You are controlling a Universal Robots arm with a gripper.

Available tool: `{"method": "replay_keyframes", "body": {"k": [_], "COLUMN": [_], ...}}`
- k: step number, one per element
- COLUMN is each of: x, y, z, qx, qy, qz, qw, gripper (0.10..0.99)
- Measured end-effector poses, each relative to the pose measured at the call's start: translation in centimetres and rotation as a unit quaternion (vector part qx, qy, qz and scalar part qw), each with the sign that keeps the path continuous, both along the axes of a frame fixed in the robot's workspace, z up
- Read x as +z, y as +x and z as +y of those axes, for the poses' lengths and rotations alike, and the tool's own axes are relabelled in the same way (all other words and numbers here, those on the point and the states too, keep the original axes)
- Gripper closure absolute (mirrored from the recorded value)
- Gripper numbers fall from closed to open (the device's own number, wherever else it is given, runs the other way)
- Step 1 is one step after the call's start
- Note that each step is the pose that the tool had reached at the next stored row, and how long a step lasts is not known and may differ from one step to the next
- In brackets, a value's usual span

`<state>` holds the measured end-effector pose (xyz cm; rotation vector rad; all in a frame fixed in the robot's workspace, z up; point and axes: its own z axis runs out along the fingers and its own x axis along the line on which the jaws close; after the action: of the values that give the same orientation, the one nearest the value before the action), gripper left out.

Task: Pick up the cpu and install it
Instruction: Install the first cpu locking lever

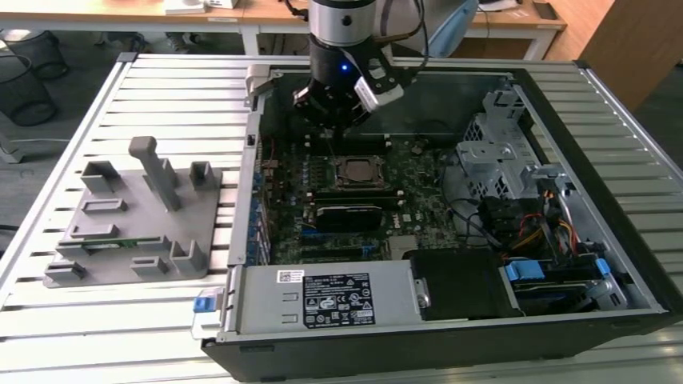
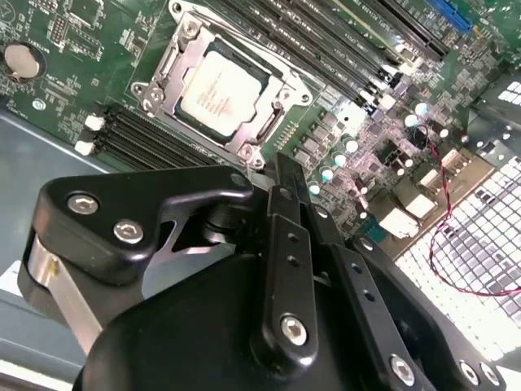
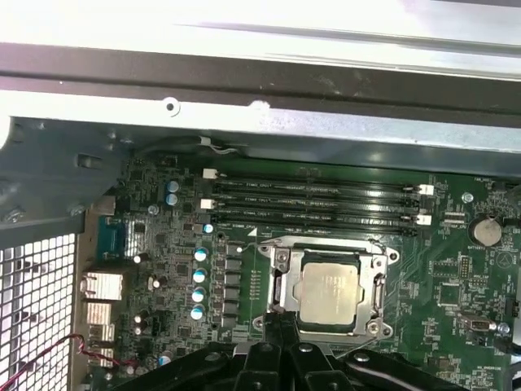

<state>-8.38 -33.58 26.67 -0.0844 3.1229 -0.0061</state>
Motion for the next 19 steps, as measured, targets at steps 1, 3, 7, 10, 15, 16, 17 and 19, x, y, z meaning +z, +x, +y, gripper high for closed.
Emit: {"method": "replay_keyframes", "body": {"k": [1,3,7,10,15,16,17,19], "x": [0.00,0.00,0.00,0.00,-0.01,-0.01,-0.02,-0.02], "y": [-0.05,-0.47,-1.34,-1.72,-2.26,-2.28,-2.31,-2.40], "z": [0.01,0.01,0.03,0.03,0.25,0.38,0.48,0.61], "qx": [0.000,0.000,0.000,0.000,0.000,0.000,0.000,0.000], "qy": [0.0000,0.0000,0.0000,0.0000,0.0000,0.0000,0.0000,0.0000], "qz": [0.0000,0.0000,0.0000,0.0001,0.0000,0.0000,0.0000,0.0001], "qw": [1.0000,1.0000,1.0000,1.0000,1.0000,1.0000,1.0000,1.0000], "gripper": [0.980,0.980,0.980,0.980,0.980,0.980,0.980,0.980]}}
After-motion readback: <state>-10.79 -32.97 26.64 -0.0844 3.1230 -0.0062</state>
